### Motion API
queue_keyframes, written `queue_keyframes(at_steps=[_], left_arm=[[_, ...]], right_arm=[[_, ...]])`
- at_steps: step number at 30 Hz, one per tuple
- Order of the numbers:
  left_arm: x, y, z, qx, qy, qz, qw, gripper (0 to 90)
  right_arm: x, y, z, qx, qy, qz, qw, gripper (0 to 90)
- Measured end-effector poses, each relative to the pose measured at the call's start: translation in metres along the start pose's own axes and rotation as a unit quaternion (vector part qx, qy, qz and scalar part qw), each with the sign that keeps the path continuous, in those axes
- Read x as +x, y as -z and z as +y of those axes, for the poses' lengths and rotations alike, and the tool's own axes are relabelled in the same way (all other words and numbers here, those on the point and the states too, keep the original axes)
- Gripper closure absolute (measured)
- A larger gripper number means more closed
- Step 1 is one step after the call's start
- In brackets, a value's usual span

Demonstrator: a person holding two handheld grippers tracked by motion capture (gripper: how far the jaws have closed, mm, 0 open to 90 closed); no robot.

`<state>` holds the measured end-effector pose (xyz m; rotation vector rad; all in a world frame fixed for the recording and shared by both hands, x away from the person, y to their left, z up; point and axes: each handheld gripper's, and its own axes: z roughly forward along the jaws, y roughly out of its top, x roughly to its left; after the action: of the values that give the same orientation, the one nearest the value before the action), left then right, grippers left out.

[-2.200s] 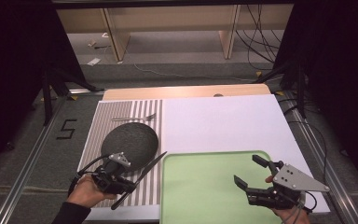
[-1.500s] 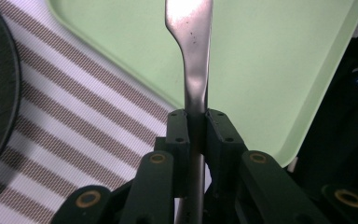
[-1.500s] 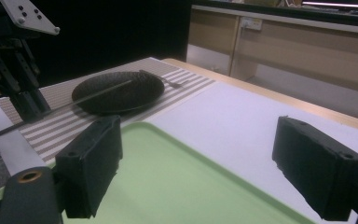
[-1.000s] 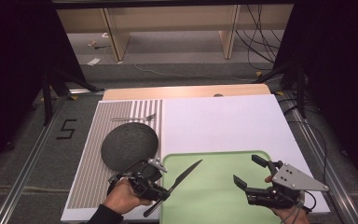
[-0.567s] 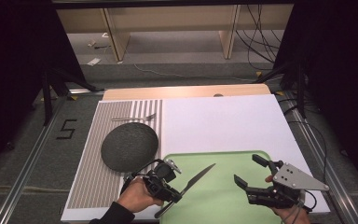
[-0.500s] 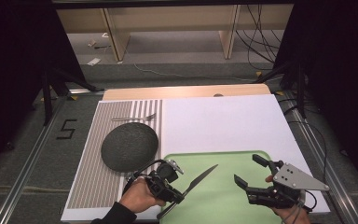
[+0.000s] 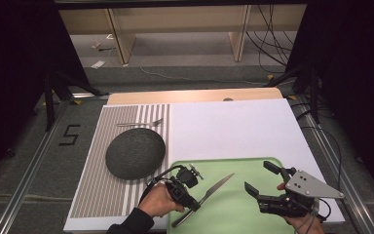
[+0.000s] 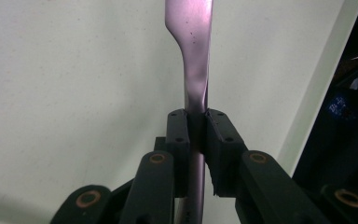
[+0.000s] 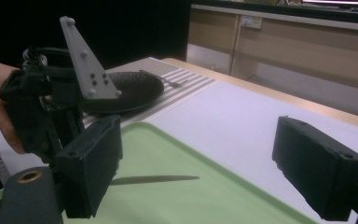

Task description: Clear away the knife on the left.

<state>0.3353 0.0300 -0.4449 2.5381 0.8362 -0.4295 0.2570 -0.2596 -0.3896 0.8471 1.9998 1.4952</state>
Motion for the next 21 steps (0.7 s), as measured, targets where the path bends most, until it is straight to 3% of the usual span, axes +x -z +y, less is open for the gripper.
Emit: queue_keyframes(at_steps=[13,17,21], left_arm=[[0.009,-0.018,0.002,0.035,0.02,0.012,0.9991,79.5],[0.013,-0.017,-0.001,0.024,0.033,0.006,0.9992,79.4],[0.012,-0.017,-0.001,0.024,0.03,0.009,0.9992,79.2]], right_arm=[[0.001,0.0,0.0,0.0,-0.001,0.001,1.0,16.8],[0.001,0.001,0.0,0.001,0.001,0.0,1.0,16.8],[0.001,0.002,0.0,-0.002,0.002,0.002,1.0,16.8]])
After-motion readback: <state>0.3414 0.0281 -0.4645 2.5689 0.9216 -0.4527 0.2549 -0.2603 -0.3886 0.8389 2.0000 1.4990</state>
